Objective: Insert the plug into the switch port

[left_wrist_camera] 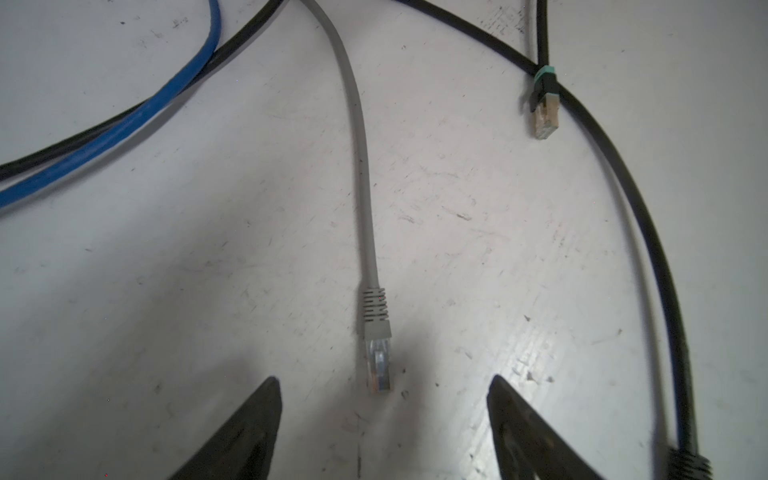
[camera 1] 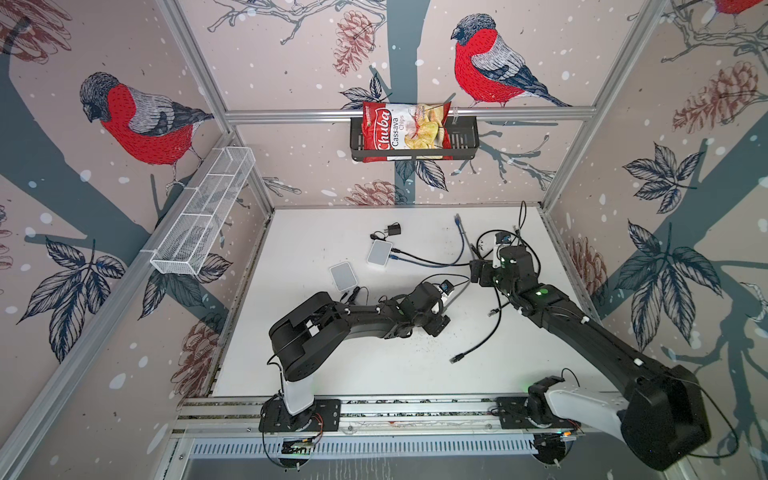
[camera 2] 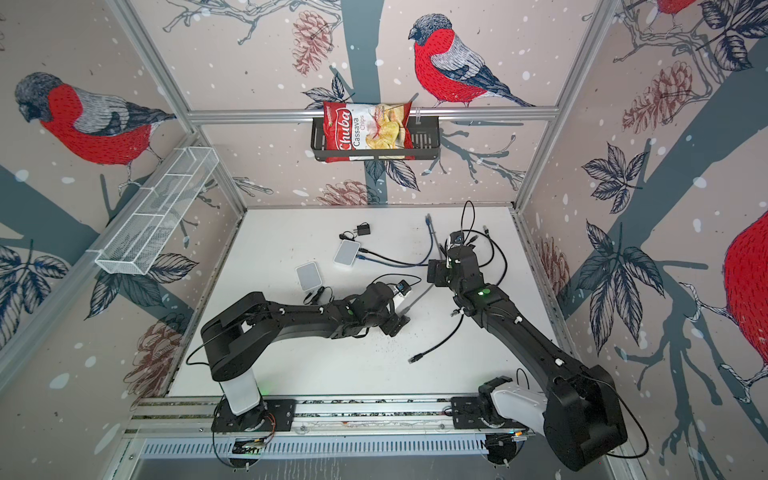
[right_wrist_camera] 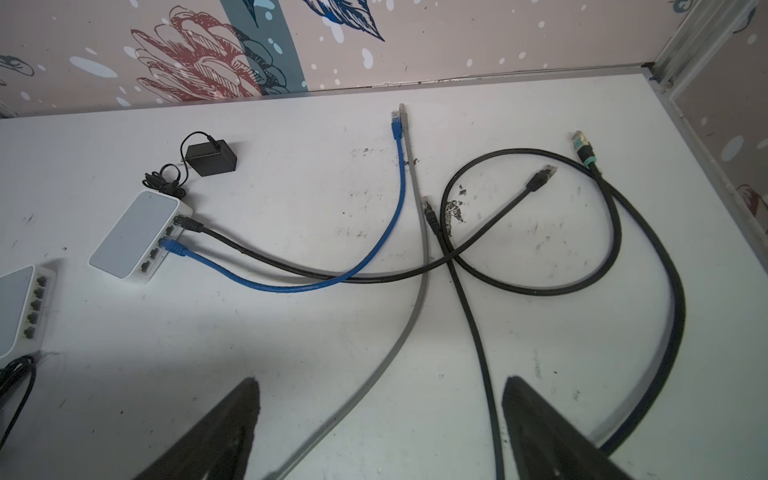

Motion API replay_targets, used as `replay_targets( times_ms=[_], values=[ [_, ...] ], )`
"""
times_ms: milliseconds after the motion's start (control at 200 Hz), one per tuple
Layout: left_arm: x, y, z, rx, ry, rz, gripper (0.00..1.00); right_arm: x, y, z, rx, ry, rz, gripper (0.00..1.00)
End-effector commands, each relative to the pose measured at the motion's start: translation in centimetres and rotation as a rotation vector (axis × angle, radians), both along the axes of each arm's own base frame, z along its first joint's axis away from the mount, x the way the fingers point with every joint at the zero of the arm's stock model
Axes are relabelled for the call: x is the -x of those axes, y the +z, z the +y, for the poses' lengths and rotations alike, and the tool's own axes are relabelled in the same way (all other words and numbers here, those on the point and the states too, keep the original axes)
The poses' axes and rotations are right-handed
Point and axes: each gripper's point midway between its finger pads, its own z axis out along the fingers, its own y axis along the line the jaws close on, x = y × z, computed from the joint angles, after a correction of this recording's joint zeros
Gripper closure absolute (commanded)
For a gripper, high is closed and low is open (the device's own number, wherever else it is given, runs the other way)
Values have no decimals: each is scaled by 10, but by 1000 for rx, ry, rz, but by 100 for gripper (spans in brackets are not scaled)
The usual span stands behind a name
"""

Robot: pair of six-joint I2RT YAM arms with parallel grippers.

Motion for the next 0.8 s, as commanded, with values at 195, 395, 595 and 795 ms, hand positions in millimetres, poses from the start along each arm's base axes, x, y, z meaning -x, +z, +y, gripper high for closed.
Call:
replay_targets(
  times_ms=[195, 395, 595, 795],
  values=[
    [-27, 26, 55, 34, 295, -115, 22, -8, 0, 23, -45, 93, 11, 11],
    [-48, 49, 143, 103, 615, -76, 18, -12, -20, 61, -61, 188, 71, 16],
    [-54, 56, 218, 132, 848, -30, 15, -13, -35, 104, -48, 280, 108, 21],
    [-56, 42, 280, 152, 1046, 50, 17, -11, -46, 142, -35, 370, 130, 24]
  ],
)
